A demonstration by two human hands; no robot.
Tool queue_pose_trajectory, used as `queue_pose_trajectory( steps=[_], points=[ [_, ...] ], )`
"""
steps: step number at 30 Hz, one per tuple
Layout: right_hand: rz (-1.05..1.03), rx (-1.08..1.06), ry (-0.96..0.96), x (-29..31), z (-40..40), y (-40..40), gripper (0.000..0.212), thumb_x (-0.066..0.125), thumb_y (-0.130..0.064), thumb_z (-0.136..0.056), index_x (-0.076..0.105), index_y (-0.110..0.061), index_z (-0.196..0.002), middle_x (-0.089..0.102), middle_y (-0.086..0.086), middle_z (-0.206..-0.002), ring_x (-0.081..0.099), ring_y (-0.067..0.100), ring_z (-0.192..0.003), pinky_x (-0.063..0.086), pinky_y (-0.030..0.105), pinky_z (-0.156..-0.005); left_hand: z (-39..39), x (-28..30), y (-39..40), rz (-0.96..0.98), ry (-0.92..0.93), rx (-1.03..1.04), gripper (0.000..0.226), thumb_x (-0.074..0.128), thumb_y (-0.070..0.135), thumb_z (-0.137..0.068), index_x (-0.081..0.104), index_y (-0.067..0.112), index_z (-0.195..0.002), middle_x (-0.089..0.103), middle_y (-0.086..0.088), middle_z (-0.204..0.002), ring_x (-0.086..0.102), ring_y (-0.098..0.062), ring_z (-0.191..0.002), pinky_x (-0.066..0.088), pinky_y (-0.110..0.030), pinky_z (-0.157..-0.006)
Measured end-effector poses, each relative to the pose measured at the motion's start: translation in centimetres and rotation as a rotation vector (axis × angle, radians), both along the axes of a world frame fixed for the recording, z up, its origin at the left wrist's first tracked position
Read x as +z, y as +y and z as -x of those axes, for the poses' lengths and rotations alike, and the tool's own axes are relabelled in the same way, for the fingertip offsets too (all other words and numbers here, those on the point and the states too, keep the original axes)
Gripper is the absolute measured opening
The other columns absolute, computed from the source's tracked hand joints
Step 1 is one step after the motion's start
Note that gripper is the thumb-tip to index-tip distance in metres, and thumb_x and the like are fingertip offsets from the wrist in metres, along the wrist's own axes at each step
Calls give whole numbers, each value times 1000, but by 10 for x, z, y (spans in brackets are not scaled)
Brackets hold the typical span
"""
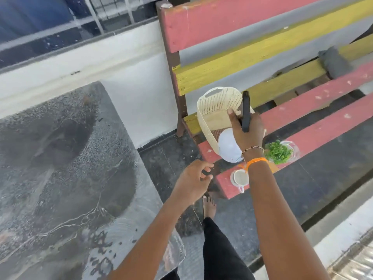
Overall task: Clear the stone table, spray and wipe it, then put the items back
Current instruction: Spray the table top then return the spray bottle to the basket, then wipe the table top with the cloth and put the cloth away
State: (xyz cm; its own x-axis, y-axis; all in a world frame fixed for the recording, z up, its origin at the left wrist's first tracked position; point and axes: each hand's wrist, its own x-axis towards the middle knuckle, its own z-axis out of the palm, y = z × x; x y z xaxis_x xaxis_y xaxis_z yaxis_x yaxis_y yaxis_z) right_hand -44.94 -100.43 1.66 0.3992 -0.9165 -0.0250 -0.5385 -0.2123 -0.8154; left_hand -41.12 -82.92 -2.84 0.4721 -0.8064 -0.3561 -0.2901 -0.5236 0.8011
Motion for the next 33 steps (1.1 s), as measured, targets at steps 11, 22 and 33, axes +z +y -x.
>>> queue_pose_trajectory(
  steps=[11,22,33],
  points=[
    [-37,294,169,-117,-68,-130,23,67,3,-75,61,2,-97,47,21,-113,55,31,-89,31,13,-73,-35,-39,-118,-34,21,300,35,56,13,-88,53,20,-123,57,3,-114,56,-4,-95,36,-4,-76],
    [-125,432,191,-194,-94,-167,28,57,10,-79,58,5,-107,46,21,-118,54,32,-93,44,25,-85,-49,-76,-150,-130,30,337,38,55,7,-88,53,17,-124,54,2,-116,53,0,-90,37,7,-69],
    [-107,488,64,-199,-96,-175,34,55,15,-76,59,-1,-106,52,17,-112,55,24,-83,50,26,-79,-45,-89,-162,-203,72,349,39,53,8,-89,51,14,-128,54,-2,-117,54,-7,-102,39,-14,-87]
  ],
)
